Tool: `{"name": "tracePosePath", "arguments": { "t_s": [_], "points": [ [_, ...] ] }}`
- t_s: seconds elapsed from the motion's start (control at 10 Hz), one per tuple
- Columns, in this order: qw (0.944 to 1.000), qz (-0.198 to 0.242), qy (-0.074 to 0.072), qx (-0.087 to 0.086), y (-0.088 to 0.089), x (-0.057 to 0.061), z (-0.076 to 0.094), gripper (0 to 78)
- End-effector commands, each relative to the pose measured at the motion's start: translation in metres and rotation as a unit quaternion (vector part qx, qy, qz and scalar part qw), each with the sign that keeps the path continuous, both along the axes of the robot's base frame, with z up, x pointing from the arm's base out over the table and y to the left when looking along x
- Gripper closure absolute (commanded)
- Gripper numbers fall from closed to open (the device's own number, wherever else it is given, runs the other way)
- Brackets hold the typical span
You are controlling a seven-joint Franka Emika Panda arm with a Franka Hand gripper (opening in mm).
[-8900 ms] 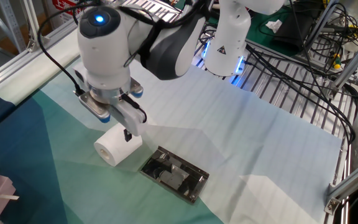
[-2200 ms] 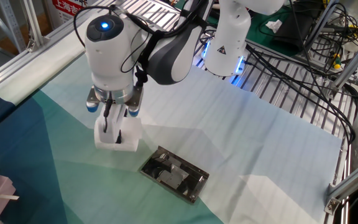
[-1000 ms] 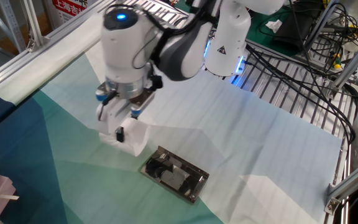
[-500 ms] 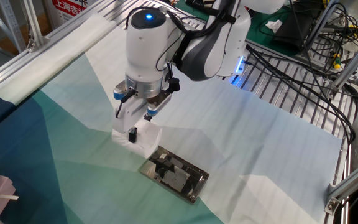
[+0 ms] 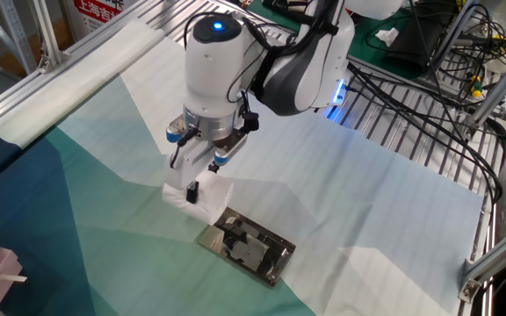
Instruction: Put the toilet paper on its holder
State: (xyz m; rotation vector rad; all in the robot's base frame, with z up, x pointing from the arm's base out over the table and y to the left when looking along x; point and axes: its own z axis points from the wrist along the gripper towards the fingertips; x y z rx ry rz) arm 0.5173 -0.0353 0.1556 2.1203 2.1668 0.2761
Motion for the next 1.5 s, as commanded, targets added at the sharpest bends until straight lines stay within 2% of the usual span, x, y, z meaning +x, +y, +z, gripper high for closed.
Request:
{"name": "tracePosePath", "arguments": {
  "t_s": [0.1,0.4,0.7,0.8,0.9,1.0,1.2,1.4,1.5],
  "points": [
    [1.0000,0.002,-0.002,-0.002,0.005,0.003,-0.004,76.2],
    [1.0000,0.000,-0.002,-0.005,0.014,0.008,-0.009,76.2],
    [1.0000,0.004,0.002,-0.003,0.013,0.009,-0.011,76.2],
    [1.0000,0.000,0.002,-0.005,0.012,0.009,-0.017,76.2],
    [1.0000,0.000,0.001,-0.009,0.012,0.009,-0.019,76.2],
    [0.9997,-0.007,-0.001,-0.025,0.011,0.008,-0.024,76.2],
    [0.9998,0.001,-0.002,-0.022,0.010,0.008,-0.028,76.2],
    [0.9993,0.026,0.000,-0.028,0.010,0.008,-0.028,76.2],
    [0.9995,0.029,0.000,-0.015,0.010,0.008,-0.028,76.2]
  ]
}}
